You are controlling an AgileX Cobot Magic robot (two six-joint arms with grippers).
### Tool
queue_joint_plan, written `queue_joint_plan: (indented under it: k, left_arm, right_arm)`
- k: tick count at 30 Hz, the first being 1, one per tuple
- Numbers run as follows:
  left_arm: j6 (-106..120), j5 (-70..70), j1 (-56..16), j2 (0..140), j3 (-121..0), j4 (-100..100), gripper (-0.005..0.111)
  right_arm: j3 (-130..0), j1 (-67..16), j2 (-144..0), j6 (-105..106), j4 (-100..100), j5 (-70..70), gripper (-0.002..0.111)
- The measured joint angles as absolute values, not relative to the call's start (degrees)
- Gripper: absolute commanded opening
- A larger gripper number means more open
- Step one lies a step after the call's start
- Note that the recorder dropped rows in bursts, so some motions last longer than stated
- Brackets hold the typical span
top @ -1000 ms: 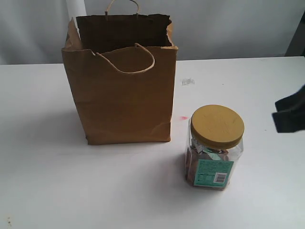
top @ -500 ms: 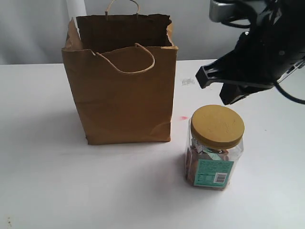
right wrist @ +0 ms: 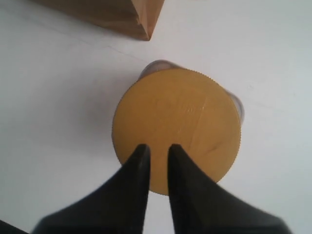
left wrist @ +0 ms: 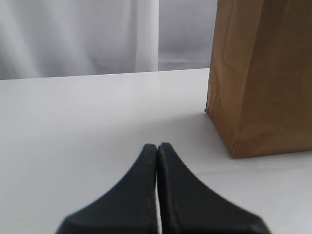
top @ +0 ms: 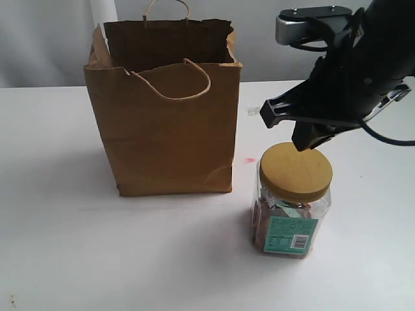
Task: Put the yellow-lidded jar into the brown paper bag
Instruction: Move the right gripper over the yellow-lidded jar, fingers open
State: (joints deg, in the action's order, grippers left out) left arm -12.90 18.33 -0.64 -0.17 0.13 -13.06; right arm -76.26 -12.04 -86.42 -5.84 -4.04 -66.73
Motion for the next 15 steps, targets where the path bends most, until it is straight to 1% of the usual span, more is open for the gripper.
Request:
queue_joint_plan:
  k: [2,6,7,8,15]
  left_arm:
    - [-12.9,18.33,-0.64,-0.17,0.13,-13.06,0.001]
    - [-12.9,18.33,-0.64,-0.17,0.13,-13.06,0.001]
    - [-12.9,18.33,-0.64,-0.17,0.13,-13.06,0.001]
    - [-12.9,18.33,-0.64,-0.17,0.13,-13.06,0.001]
    - [-12.9,18.33,-0.64,-0.17,0.13,-13.06,0.001]
  right_arm:
    - [-76.36,-12.04,-86.42,-5.84,-4.04,-66.73,0.047]
    - [-76.36,-12.04,-86.42,-6.05,-4.04,-66.04,0.092]
    - [-76.36,-12.04,-86.42,-6.14,-4.04,-65.94,0.1]
    - [-76.36,-12.04,-86.42,-6.41,-4.04,-65.94,0.105]
    - [-76.36,-12.04,-86.42,-9.11,-4.04,-65.34,0.105]
